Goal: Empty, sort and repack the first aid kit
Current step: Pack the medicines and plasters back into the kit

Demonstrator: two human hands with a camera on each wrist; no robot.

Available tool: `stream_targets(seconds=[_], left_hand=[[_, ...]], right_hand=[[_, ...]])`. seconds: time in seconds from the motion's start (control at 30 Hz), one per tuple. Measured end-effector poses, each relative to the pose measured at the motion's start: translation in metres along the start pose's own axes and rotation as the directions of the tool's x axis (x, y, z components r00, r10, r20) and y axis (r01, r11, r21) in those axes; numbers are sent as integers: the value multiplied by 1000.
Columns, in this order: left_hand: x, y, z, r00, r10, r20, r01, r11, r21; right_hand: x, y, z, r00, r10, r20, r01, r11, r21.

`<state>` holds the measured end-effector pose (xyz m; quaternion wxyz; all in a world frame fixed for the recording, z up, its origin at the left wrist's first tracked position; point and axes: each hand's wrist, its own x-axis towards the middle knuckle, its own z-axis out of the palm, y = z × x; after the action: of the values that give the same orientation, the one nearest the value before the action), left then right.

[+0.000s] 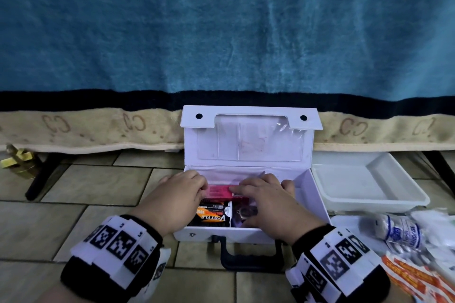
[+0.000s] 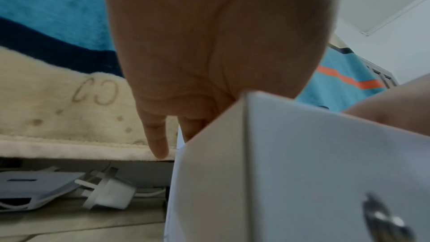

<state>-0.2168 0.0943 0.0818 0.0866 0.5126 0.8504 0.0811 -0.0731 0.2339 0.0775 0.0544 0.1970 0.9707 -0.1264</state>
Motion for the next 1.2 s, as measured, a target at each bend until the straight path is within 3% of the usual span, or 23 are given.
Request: stream_targets(seconds=[0.5, 0.67, 0.8, 0.9, 1.0, 1.1, 1.2], left_hand=[[-1, 4, 0, 999, -20, -27, 21, 999, 32], [-1, 11, -10, 998, 21, -60, -19, 999, 38], [1, 43, -27, 984, 143, -103, -143, 990, 9], [1, 79, -32, 953, 273, -132, -281, 959, -41], [-4, 113, -29, 917, 377, -127, -390, 916, -92], [-7, 142, -16, 906, 415, -79, -421, 902, -98], [-7, 168, 0, 906, 421, -36, -422, 903, -81]], right_hand=[[-6, -2, -7, 998, 12, -59, -5, 995, 105], [-33, 0, -26, 984, 69, -162, -30, 973, 231], [-69, 8, -40, 953, 166, -254, -98, 961, 259], [-104, 18, -44, 898, 279, -339, -187, 942, 279], [-143, 34, -40, 812, 406, -419, -290, 904, 315], [-186, 58, -38, 661, 561, -498, -416, 826, 380], [-227, 90, -31, 533, 709, -462, -554, 705, 443]])
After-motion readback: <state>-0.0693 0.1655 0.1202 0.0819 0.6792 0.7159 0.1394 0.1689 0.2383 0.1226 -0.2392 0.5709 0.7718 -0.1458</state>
